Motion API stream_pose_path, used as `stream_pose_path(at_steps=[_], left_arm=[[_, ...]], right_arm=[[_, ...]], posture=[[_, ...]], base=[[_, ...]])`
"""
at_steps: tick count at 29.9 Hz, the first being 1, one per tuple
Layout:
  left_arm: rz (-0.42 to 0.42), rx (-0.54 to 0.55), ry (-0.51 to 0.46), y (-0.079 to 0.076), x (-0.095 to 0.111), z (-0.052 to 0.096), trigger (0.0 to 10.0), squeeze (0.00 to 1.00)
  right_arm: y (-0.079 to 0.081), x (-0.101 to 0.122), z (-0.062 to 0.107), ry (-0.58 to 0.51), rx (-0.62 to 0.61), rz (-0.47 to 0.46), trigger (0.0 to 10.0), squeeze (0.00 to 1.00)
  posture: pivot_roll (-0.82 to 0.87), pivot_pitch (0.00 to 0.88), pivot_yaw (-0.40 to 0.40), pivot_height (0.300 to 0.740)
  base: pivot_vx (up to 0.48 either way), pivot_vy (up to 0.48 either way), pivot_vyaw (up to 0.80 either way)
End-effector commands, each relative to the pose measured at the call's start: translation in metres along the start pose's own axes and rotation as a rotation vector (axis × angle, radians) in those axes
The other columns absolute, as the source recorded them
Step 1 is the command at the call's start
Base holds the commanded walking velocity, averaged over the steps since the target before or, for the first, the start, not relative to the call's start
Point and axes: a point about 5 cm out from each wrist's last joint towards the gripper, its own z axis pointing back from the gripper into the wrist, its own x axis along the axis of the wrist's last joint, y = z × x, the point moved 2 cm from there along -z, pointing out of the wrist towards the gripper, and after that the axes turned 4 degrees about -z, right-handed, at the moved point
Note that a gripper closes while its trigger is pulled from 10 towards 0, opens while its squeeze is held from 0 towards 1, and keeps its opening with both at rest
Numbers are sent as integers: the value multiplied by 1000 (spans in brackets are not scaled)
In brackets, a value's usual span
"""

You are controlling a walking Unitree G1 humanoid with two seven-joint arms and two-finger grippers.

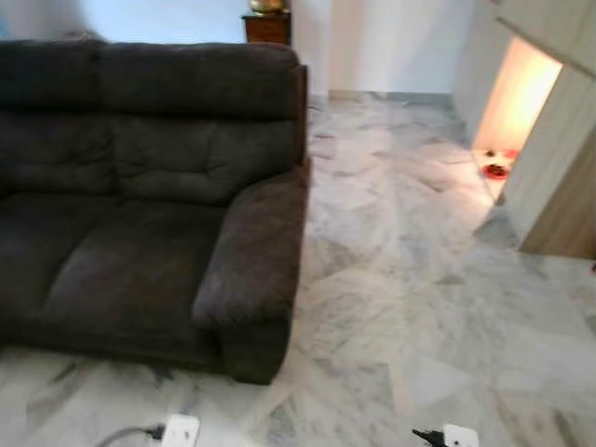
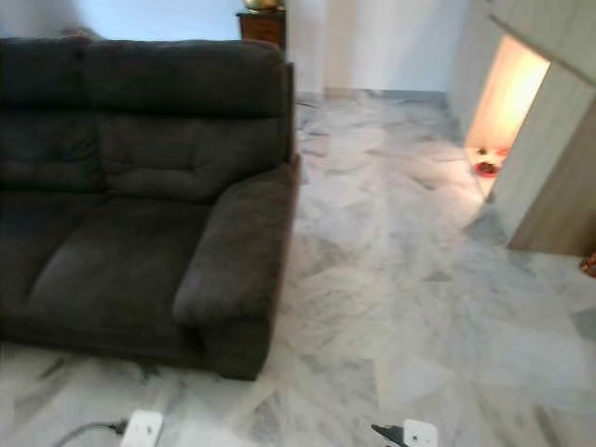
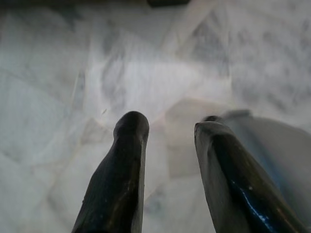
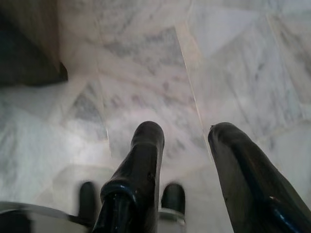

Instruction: Move the pillow to the sofa from floor

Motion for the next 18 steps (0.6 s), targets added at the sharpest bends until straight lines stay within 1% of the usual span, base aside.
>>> stream_pose_path(at_steps=[1, 13, 15, 18], left_arm=[[156, 99, 117, 31, -25, 7, 10000, 0], [150, 101, 117, 34, -24, 7, 10000, 0], [150, 106, 116, 37, -23, 7, 10000, 0], [159, 116, 107, 40, -22, 7, 10000, 0]], right_arm=[[43, -38, 6, 144, 133, -177, 10000, 0], [46, -38, 6, 147, 140, -189, 10000, 0], [49, -37, 6, 148, 146, -171, 10000, 0], [51, -37, 6, 145, 158, -174, 10000, 0]], posture=[[102, 42, 89, 740], [113, 51, 89, 740], [120, 53, 96, 740], [144, 54, 92, 740]], base=[[0, 472, 0], [0, 479, 0], [0, 480, 0], [0, 480, 0]])
